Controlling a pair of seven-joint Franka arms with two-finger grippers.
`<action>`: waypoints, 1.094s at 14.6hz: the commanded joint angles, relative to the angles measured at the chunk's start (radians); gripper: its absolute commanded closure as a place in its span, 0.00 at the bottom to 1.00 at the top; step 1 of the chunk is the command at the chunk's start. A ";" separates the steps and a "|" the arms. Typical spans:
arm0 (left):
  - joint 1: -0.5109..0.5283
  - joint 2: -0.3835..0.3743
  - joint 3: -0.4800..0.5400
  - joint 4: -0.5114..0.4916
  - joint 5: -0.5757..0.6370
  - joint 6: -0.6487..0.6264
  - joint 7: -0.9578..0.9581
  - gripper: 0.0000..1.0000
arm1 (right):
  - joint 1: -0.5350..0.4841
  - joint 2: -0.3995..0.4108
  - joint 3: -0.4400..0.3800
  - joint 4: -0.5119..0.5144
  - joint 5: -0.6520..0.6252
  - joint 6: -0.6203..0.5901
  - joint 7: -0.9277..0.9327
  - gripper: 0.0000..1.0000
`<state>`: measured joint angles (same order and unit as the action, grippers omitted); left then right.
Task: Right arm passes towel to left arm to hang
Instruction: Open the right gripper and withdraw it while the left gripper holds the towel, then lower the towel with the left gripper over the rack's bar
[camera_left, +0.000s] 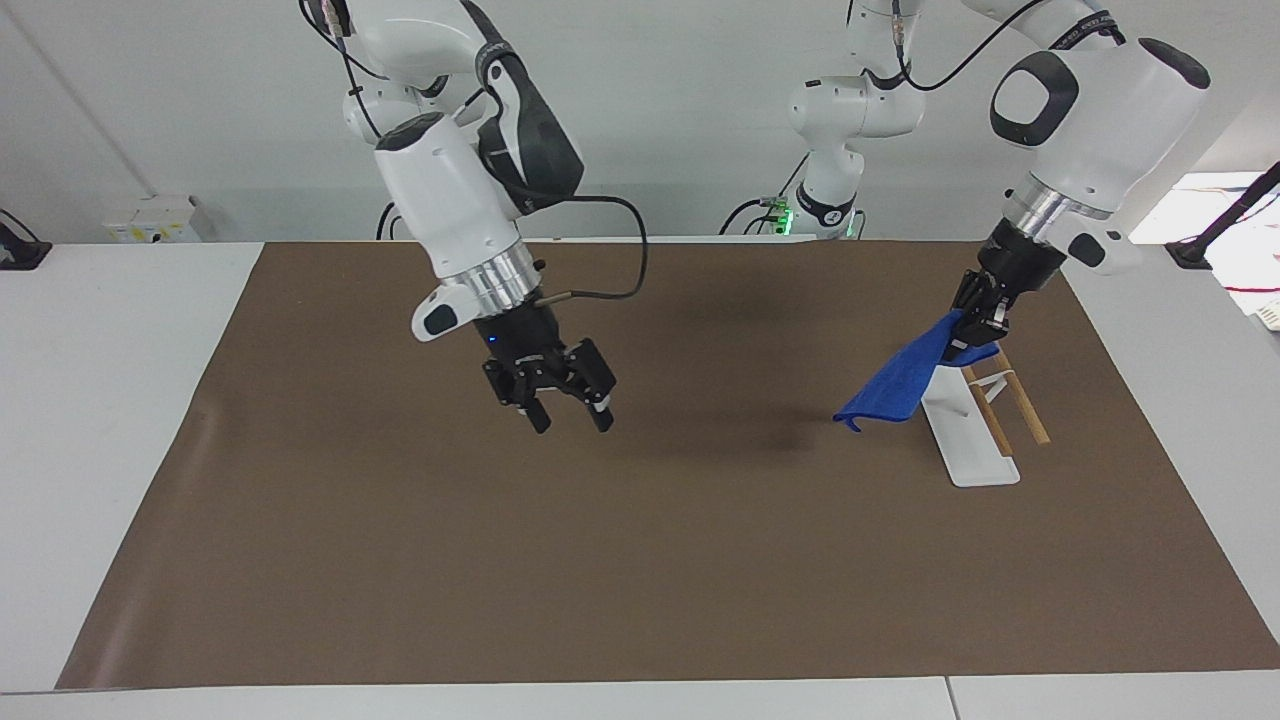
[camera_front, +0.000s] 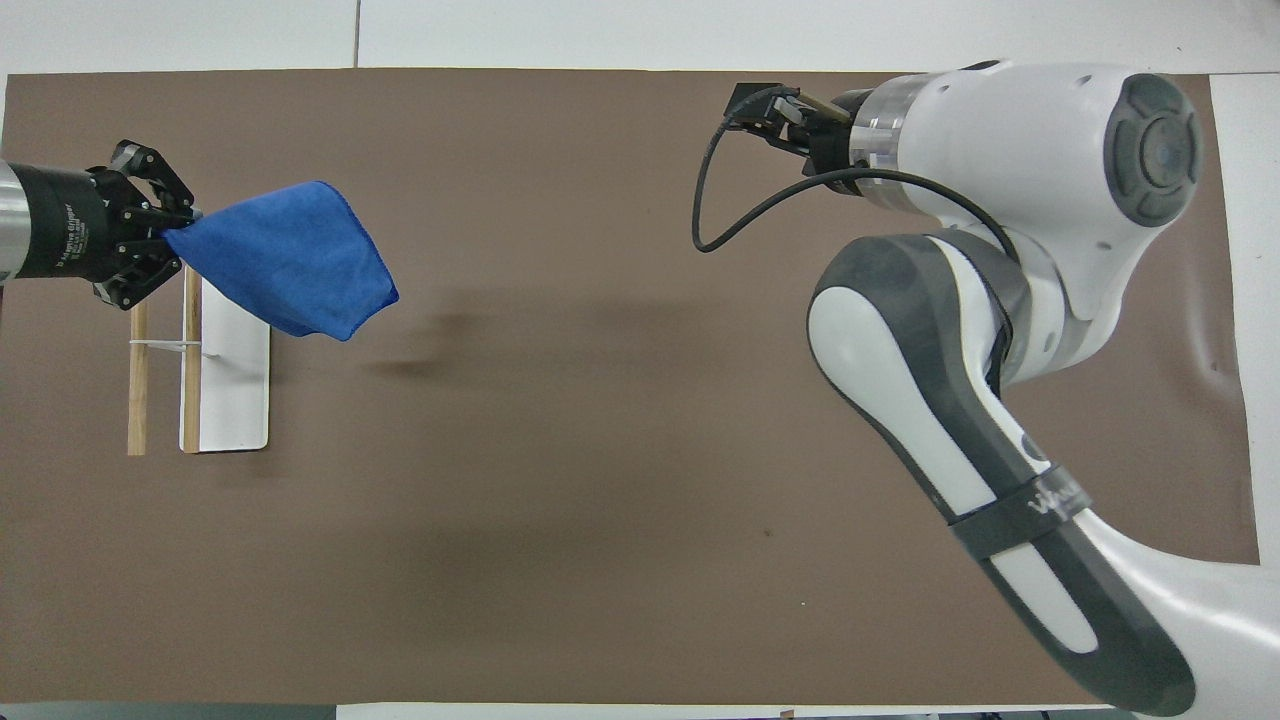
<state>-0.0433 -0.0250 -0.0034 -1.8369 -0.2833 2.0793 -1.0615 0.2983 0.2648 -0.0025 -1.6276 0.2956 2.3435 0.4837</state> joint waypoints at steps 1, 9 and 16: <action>0.051 -0.029 -0.003 -0.074 0.016 0.085 0.092 1.00 | -0.066 -0.042 0.010 -0.009 -0.120 -0.146 -0.109 0.00; 0.169 0.034 -0.003 -0.153 0.024 0.246 0.172 1.00 | -0.251 -0.232 0.009 0.011 -0.306 -0.628 -0.319 0.00; 0.296 0.042 -0.004 -0.228 0.024 0.309 0.215 1.00 | -0.335 -0.288 0.009 0.052 -0.311 -0.859 -0.332 0.00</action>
<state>0.2287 0.0296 0.0010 -2.0100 -0.2673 2.3299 -0.8740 -0.0222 -0.0378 -0.0089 -1.5848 0.0044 1.4930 0.1516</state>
